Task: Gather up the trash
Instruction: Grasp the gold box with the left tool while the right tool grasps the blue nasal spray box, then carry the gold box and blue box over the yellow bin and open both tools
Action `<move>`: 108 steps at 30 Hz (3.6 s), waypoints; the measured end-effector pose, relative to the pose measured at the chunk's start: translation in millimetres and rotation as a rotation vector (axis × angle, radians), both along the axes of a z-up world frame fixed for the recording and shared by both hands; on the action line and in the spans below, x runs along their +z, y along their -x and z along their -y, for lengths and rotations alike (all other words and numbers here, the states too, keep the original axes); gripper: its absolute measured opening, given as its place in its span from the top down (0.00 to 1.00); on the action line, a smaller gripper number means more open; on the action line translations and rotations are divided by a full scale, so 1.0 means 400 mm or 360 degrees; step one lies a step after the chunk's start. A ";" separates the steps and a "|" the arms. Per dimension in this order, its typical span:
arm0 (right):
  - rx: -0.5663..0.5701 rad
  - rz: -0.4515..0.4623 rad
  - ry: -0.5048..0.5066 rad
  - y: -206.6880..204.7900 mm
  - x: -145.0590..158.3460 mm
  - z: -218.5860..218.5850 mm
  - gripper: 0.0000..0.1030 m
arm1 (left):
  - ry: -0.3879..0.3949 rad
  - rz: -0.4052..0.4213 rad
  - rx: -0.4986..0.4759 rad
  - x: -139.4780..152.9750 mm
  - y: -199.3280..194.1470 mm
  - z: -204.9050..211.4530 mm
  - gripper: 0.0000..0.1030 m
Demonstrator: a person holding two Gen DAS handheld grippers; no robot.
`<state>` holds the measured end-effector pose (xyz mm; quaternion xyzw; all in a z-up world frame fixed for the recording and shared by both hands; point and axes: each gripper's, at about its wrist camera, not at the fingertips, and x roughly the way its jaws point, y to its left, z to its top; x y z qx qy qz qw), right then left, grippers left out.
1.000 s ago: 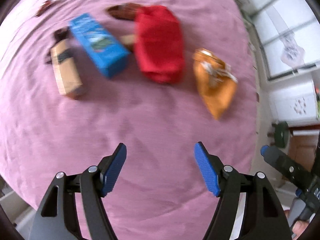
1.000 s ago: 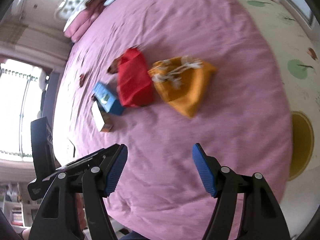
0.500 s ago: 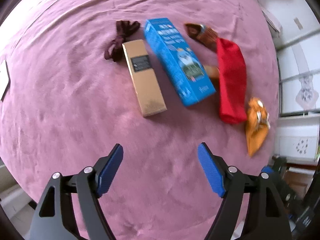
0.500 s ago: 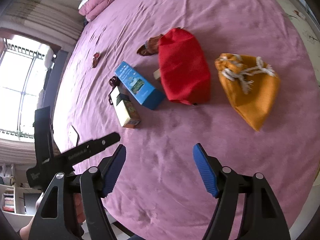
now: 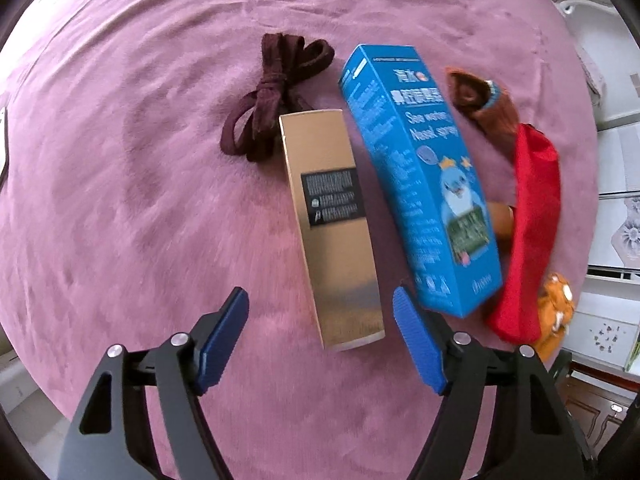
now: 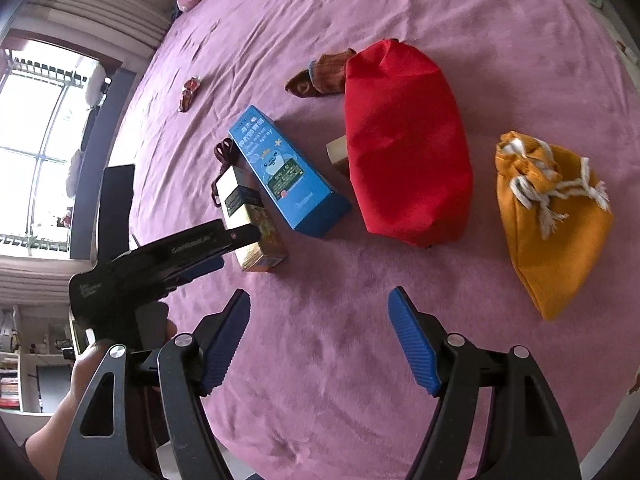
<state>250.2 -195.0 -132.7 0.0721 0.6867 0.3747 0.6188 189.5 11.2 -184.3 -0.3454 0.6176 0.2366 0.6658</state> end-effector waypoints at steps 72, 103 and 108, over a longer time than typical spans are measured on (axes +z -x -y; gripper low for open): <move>-0.0424 -0.0104 0.0053 0.095 0.005 0.434 0.52 | 0.0375 0.0121 -0.0713 0.100 0.104 0.489 0.65; -0.1296 -0.0218 0.0126 0.193 -0.108 1.281 0.51 | 0.0442 -0.0052 -0.1605 0.049 -0.082 1.338 0.65; -0.1394 -0.0231 0.0150 0.192 -0.138 1.358 0.51 | 0.0445 -0.0068 -0.1714 0.044 -0.097 1.395 0.65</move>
